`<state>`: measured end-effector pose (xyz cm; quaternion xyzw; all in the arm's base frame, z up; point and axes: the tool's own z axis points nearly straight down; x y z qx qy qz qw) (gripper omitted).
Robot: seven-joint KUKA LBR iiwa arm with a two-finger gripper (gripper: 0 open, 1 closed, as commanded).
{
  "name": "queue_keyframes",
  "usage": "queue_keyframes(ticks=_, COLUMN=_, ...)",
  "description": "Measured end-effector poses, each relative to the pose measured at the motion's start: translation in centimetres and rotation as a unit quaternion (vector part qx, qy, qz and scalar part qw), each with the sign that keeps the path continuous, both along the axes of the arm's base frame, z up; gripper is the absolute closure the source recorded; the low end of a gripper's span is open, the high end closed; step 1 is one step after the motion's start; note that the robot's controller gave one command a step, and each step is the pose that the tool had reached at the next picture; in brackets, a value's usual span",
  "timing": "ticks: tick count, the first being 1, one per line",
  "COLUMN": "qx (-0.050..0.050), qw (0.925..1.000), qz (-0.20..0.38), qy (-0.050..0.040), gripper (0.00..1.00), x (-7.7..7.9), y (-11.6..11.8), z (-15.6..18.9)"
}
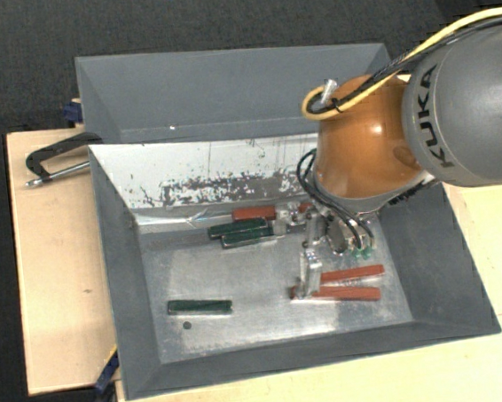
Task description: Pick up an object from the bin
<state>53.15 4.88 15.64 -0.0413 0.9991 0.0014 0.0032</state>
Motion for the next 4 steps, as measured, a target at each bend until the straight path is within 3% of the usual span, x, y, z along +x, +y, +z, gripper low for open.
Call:
queue_keyframes(ticks=1, qx=-0.002, qw=0.9995, qz=0.033, qy=-0.0008, gripper=0.00, x=0.8, y=-2.4, z=-4.8)
queue_keyframes(ticks=2, qx=-0.002, qw=0.9721, qz=0.235, qy=0.0015, gripper=1.00, x=-0.7, y=-7.9, z=-8.3)
queue_keyframes(ticks=3, qx=-0.002, qw=0.9721, qz=0.234, qy=0.0015, gripper=1.00, x=-0.7, y=-7.9, z=-8.3)
queue_keyframes(ticks=4, qx=-0.003, qw=0.9615, qz=0.275, qy=-0.0016, gripper=1.00, x=0.0, y=-6.6, z=8.3)
